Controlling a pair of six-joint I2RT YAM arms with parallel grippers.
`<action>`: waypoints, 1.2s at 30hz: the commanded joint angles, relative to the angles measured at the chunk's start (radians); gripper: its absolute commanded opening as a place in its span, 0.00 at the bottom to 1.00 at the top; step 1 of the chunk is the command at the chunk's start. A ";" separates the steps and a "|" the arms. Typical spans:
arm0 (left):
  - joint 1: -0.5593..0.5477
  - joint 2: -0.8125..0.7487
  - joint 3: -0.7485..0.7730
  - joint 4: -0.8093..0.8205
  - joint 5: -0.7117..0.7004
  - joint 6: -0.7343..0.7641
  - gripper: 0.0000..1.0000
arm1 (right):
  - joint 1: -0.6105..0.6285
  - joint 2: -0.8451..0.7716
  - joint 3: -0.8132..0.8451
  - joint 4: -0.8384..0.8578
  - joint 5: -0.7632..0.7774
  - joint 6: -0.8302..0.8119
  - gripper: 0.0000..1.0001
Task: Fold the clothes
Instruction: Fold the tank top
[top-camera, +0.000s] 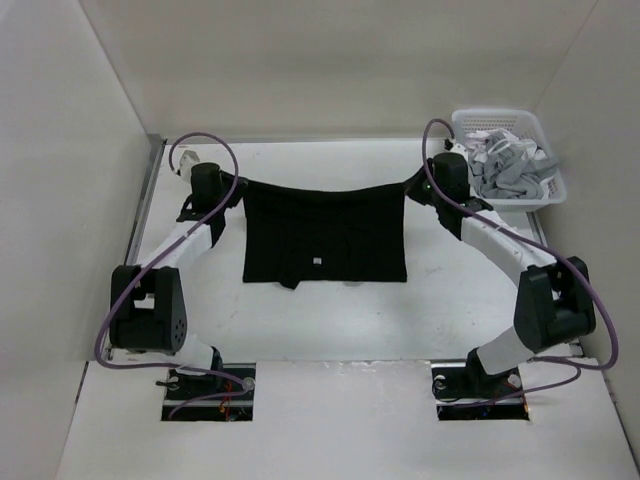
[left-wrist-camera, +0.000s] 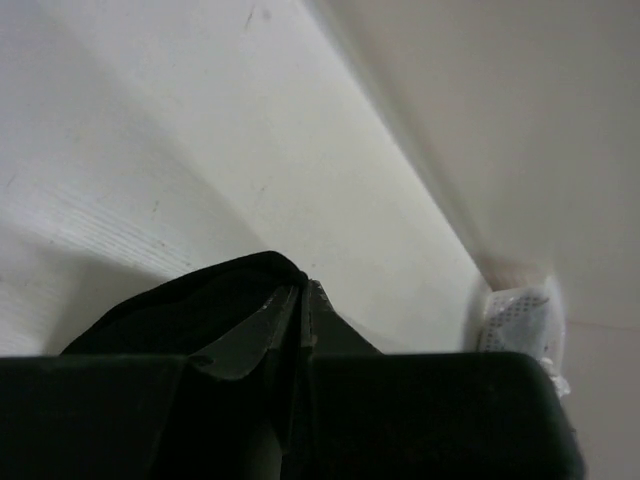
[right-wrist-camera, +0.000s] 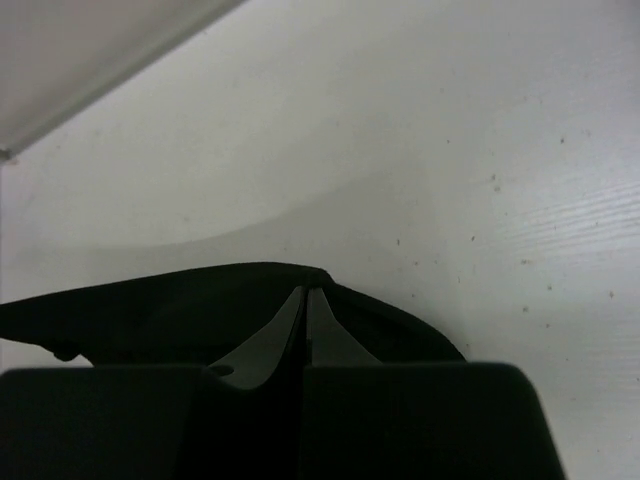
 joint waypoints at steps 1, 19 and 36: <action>0.006 -0.112 -0.021 0.109 0.000 0.011 0.03 | -0.011 -0.094 -0.019 0.084 -0.067 0.012 0.00; 0.026 -0.478 -0.645 0.232 0.062 0.041 0.04 | -0.005 -0.420 -0.647 0.201 0.002 0.130 0.00; 0.090 -0.592 -0.753 0.200 0.071 0.050 0.25 | 0.024 -0.414 -0.689 0.165 -0.005 0.164 0.49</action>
